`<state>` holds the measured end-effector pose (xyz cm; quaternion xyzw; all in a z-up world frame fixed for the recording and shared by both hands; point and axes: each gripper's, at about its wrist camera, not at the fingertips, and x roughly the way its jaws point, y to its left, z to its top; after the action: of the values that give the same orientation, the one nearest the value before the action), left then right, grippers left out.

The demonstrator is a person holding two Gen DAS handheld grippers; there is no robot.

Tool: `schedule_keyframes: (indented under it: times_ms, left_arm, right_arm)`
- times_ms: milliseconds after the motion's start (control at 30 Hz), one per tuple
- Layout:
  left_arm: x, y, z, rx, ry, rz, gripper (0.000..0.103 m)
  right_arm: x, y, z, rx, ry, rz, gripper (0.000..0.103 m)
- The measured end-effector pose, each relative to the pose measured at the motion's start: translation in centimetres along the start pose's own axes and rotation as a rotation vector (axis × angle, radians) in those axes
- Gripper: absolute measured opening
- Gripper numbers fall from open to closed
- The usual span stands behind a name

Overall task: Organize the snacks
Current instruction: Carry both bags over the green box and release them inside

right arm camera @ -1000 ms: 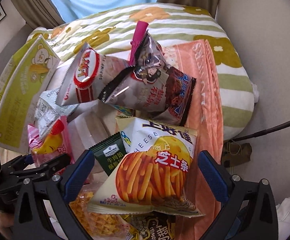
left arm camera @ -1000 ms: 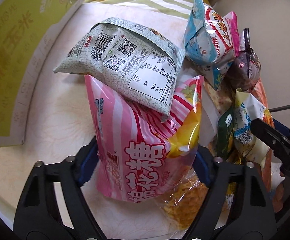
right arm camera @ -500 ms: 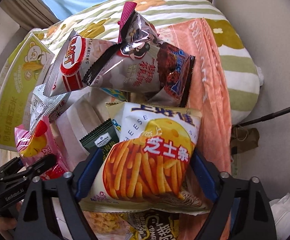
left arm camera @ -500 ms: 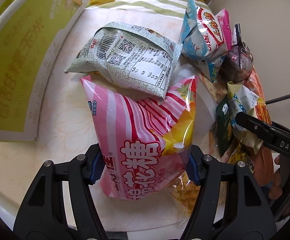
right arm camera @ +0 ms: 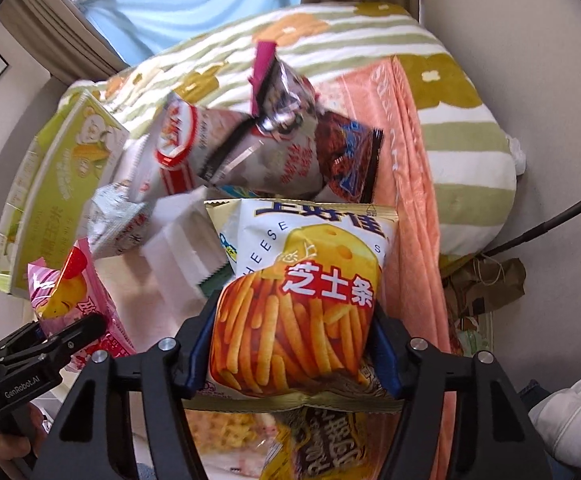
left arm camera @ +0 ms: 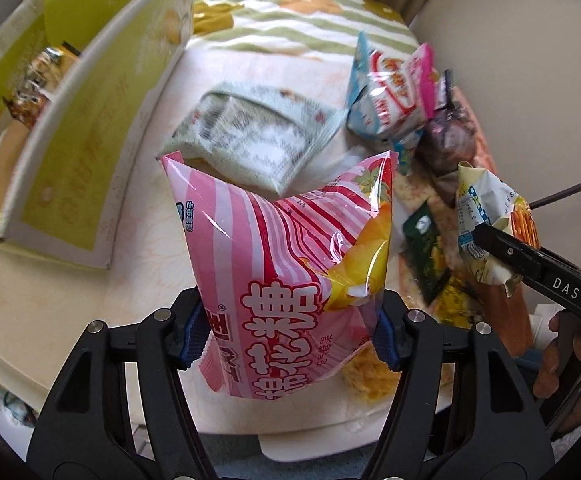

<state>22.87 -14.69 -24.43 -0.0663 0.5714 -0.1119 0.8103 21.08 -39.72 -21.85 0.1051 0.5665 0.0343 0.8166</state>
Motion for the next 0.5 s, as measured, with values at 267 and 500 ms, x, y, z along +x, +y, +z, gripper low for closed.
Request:
schedule_keyframes:
  times_ms: [267, 500]
  left_arm:
    - [-6.0, 0.2, -1.4, -0.009, -0.112, -0.038, 0.063]
    - [-12.6, 2.7, 0.6, -0.029, -0.253, -0.011, 0.063]
  right_arm:
    - [-4.9, 2.2, -0.9, -0.064, -0.091, 0.011, 0.061]
    - [-9.0, 6.5, 0.3, -0.171, -0.219, 0.051, 0.061]
